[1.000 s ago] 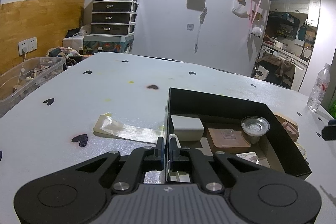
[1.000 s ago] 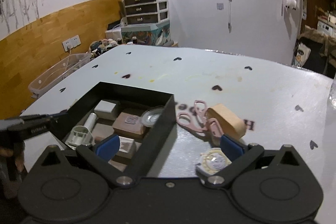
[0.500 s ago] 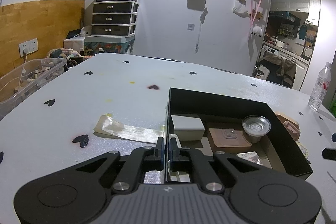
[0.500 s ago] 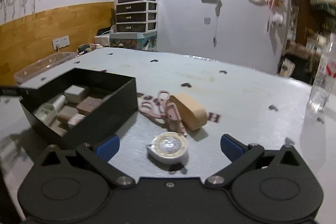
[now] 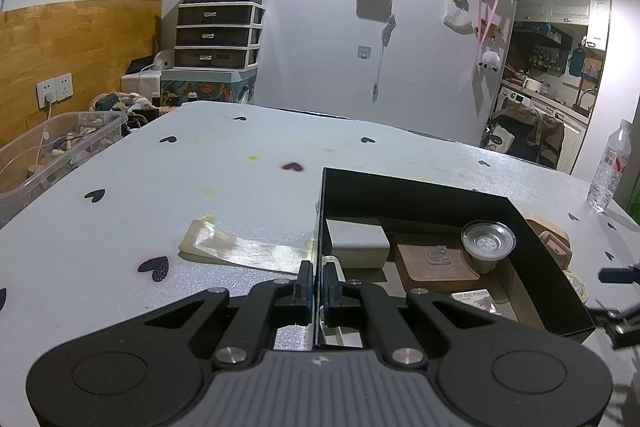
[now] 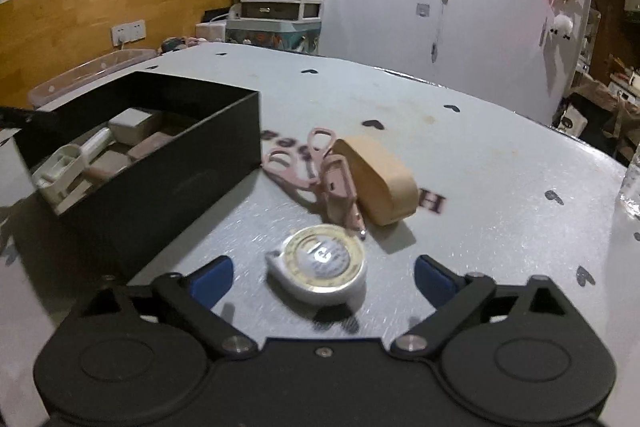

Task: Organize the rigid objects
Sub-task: 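Move the right tool to the round tape measure and grasp it, then carry the tape measure into the black box and open the right tool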

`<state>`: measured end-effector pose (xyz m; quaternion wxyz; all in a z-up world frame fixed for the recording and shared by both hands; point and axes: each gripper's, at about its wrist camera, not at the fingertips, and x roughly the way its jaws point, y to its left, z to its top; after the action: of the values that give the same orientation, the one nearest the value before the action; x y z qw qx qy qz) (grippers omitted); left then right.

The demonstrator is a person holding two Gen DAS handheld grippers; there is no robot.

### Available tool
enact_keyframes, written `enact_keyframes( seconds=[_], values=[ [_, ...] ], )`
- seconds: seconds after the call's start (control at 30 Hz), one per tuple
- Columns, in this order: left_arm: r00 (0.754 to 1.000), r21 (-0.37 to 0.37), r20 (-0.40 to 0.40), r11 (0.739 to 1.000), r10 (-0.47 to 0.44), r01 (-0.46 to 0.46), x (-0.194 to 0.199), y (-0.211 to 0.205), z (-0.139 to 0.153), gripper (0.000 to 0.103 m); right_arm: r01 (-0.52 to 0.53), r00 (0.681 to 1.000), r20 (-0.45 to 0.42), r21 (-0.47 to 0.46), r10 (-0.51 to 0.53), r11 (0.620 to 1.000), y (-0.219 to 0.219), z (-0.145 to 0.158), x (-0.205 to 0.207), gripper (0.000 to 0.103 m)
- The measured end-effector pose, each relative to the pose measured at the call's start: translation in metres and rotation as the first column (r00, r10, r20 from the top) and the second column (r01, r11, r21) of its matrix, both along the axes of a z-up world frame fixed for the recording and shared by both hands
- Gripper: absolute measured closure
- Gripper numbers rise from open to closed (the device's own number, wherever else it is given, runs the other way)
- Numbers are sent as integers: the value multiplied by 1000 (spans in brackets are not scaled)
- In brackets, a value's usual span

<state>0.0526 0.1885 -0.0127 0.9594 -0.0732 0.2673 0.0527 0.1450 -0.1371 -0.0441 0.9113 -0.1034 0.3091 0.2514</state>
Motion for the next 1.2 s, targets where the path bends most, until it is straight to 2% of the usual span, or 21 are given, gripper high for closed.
enact_keyframes(
  seconds=[0.1, 0.17, 0.33, 0.4, 0.47, 0.7, 0.97, 1.07, 1.2],
  values=[
    [1000, 0, -1, 1000, 0, 0, 0, 0, 0, 99, 11, 999, -38, 18, -11, 1000, 0, -4, 13, 22],
    [1000, 0, -1, 1000, 0, 0, 0, 0, 0, 99, 5, 998, -63, 32, -3, 999, 2, -7, 17, 24],
    [1000, 1, 0, 1000, 0, 0, 0, 0, 0, 99, -25, 999, -30, 9, 25, 1000, 6, -7, 12, 30],
    [1000, 2, 0, 1000, 0, 0, 0, 0, 0, 99, -43, 999, -28, 22, 44, 999, 6, -7, 12, 39],
    [1000, 3, -1, 1000, 1, -1, 0, 0, 0, 99, -51, 998, -29, 28, 52, 998, 5, -7, 12, 41],
    [1000, 1, 0, 1000, 0, 0, 0, 0, 0, 99, -87, 995, -44, 53, 89, 995, 5, 4, 0, 42],
    [1000, 3, 0, 1000, 1, -1, 0, 0, 0, 99, -228, 973, 16, 172, 228, 958, 21, 61, -26, 42],
    [1000, 2, 0, 1000, 1, -1, 0, 0, 0, 99, -271, 960, -7, 231, 280, 934, 41, 79, -21, 42],
    [1000, 0, 0, 1000, -1, 1, 0, 0, 1, 99, -282, 946, -82, 279, 315, 918, 74, 86, -7, 42]
  ],
)
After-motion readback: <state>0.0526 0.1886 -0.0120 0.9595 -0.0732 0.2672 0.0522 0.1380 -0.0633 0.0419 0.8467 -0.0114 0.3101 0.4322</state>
